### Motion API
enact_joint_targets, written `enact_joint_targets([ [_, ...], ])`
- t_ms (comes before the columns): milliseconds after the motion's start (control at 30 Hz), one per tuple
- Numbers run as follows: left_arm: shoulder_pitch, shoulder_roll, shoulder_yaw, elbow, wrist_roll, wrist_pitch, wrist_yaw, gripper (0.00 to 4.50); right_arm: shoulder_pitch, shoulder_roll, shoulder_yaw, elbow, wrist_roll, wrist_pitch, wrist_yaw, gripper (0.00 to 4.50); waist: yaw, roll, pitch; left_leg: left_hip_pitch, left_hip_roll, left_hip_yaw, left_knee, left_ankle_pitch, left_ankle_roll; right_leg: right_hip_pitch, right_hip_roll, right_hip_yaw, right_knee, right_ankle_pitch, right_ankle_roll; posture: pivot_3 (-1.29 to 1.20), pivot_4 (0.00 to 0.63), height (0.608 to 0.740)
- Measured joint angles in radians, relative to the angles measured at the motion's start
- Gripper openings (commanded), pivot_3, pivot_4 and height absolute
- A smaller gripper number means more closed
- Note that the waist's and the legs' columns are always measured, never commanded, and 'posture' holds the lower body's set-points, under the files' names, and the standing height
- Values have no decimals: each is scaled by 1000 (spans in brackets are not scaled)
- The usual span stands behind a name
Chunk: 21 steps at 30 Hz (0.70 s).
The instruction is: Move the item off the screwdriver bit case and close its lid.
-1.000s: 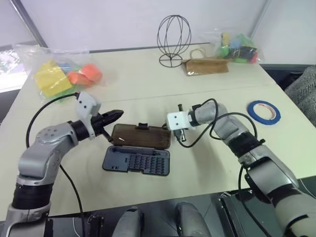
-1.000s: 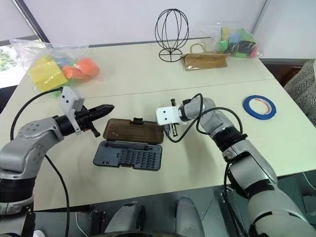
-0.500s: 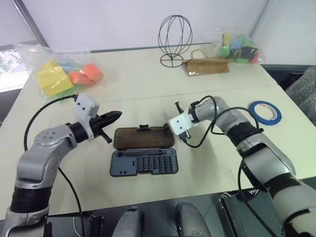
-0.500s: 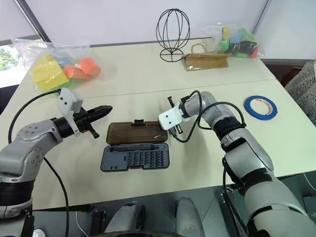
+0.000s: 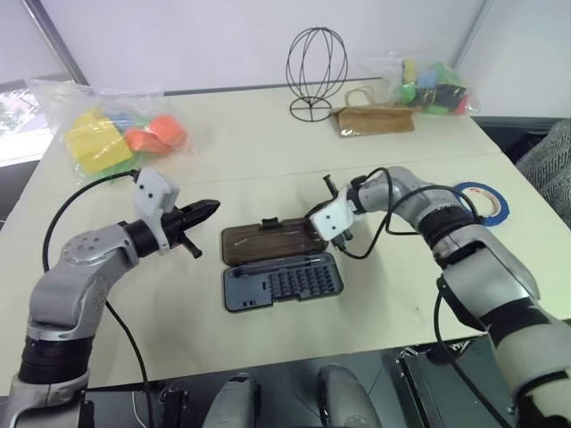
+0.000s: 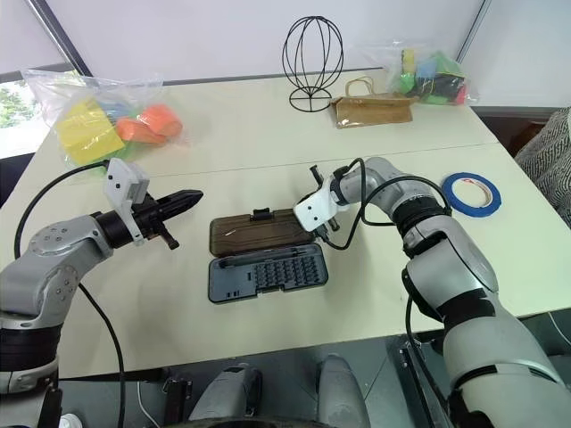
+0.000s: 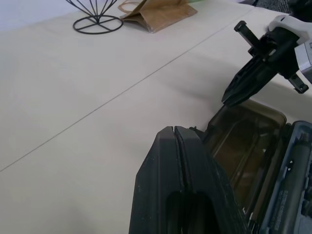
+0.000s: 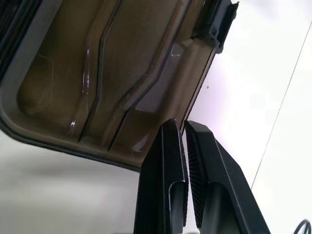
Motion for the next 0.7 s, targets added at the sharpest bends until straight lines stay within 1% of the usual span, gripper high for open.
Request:
enact_joint_targets([
  [167,-11,-1,0,2,2,0,-1,0,1,0,-16,-1,21,29,46,86,1,0,0,0,0,0,0,0,0,0,0,0,0,0,0,0,150,740],
  [400,-17,-2,-1,5,3,-12,-1,0,21,-21,-67,-41,95,133,203,86,4,0,0,0,0,-2,0,0,0,1,0,0,0,0,0,0,150,740],
  [700,-20,-3,-1,20,4,-15,-2,0,66,-30,-108,-115,131,214,244,86,3,0,0,0,-1,-2,0,0,0,1,0,0,0,0,0,0,150,740],
])
